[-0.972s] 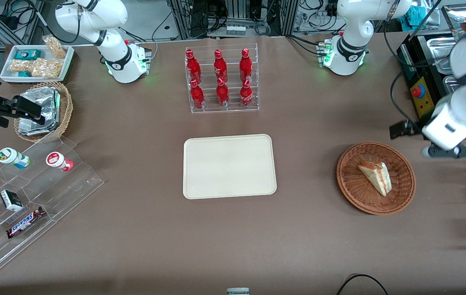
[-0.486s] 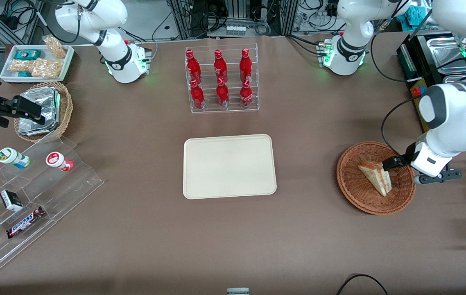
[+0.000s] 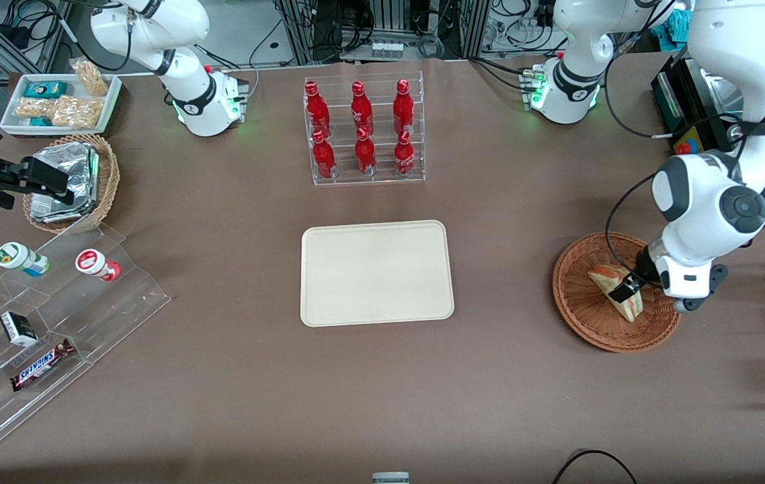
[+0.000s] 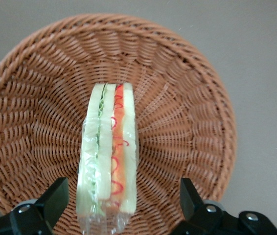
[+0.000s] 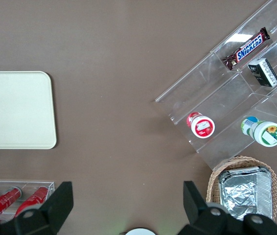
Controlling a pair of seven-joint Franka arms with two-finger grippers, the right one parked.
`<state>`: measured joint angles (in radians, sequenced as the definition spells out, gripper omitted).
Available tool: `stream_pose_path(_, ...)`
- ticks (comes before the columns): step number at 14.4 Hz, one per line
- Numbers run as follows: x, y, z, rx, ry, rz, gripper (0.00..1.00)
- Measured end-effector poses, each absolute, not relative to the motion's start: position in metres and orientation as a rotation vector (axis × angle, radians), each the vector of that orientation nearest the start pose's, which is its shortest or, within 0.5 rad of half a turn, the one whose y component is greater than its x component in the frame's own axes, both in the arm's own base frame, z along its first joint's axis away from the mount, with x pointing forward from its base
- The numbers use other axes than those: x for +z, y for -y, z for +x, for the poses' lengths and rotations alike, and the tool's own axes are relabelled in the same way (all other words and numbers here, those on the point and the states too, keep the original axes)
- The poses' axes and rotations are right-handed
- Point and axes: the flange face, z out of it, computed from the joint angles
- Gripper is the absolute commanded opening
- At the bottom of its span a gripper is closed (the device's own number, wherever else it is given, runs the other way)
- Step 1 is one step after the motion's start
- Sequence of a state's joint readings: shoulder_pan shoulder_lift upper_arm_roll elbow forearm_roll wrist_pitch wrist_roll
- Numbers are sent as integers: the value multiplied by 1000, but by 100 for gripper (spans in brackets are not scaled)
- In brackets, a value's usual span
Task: Place sandwich from basket to tray
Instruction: 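Close the left gripper on the sandwich wedge and lift it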
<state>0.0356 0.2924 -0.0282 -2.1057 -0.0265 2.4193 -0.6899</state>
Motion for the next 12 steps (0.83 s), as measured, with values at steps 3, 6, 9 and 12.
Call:
stream_pose_path(3,253,-7,576,43,1068,-2950,13)
stream_pose_path(6,244,-9,571,109,985,-2920,6)
stream_pose_path(9,277,-6,582,221,933,-2880,4)
stream_pose_path(12,342,31,601,279,802,-2885,2)
